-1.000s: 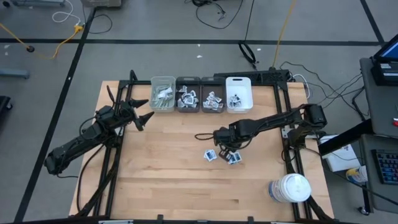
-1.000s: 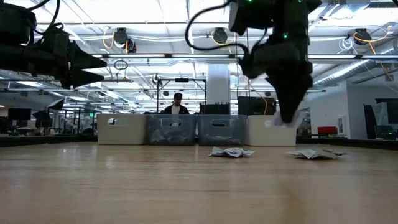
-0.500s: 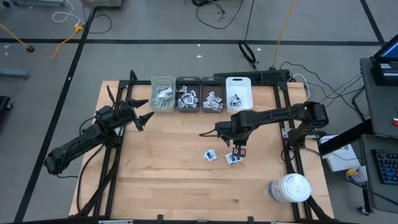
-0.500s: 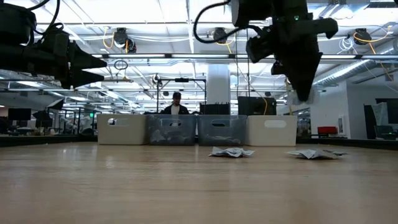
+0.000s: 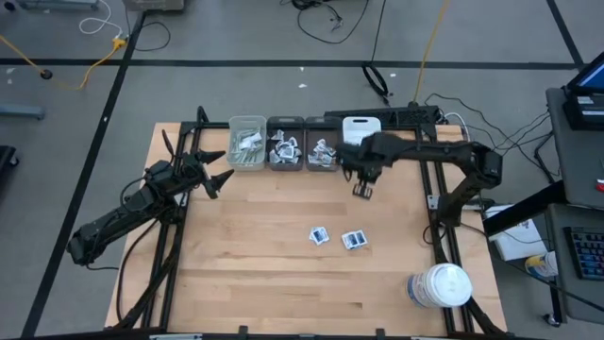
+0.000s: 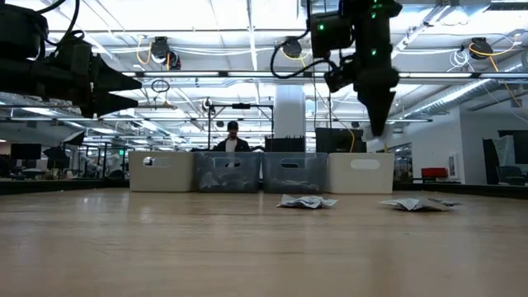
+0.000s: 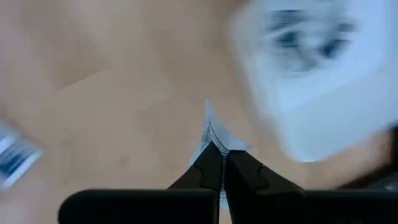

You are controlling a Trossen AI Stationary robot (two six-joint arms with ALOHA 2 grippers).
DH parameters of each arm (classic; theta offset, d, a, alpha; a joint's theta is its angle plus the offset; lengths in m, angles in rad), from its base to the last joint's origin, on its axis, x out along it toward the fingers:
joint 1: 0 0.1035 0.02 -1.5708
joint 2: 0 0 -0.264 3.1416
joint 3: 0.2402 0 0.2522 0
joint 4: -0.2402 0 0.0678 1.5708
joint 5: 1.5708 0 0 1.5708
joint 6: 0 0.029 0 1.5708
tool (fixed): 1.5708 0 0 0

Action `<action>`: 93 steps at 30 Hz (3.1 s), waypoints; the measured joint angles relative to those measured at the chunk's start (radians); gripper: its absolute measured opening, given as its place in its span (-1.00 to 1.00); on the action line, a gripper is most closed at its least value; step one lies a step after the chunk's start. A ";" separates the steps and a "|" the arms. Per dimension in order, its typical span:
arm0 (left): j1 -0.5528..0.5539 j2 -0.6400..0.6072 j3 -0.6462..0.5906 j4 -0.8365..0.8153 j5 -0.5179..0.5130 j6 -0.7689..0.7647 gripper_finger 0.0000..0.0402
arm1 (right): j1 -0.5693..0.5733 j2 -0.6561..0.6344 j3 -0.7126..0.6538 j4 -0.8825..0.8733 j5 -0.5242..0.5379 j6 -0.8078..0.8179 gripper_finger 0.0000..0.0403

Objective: Pick & Place First Aid Supplies
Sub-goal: Put the alcohol pad into the white bin

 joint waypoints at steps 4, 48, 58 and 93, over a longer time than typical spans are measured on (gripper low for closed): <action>0.000 0.000 0.000 0.000 0.000 0.000 0.95 | -0.125 -0.001 0.000 0.081 0.044 -0.008 -1.00; 0.000 0.000 0.000 0.000 0.000 0.000 0.95 | -0.452 0.165 0.009 0.430 0.014 0.018 0.12; 0.000 0.000 0.000 0.000 0.000 0.000 0.95 | -0.412 0.053 0.010 0.242 -0.242 -0.130 0.08; 0.000 0.000 0.000 0.000 0.000 0.000 0.95 | 0.318 0.018 0.008 0.118 -0.197 0.286 0.03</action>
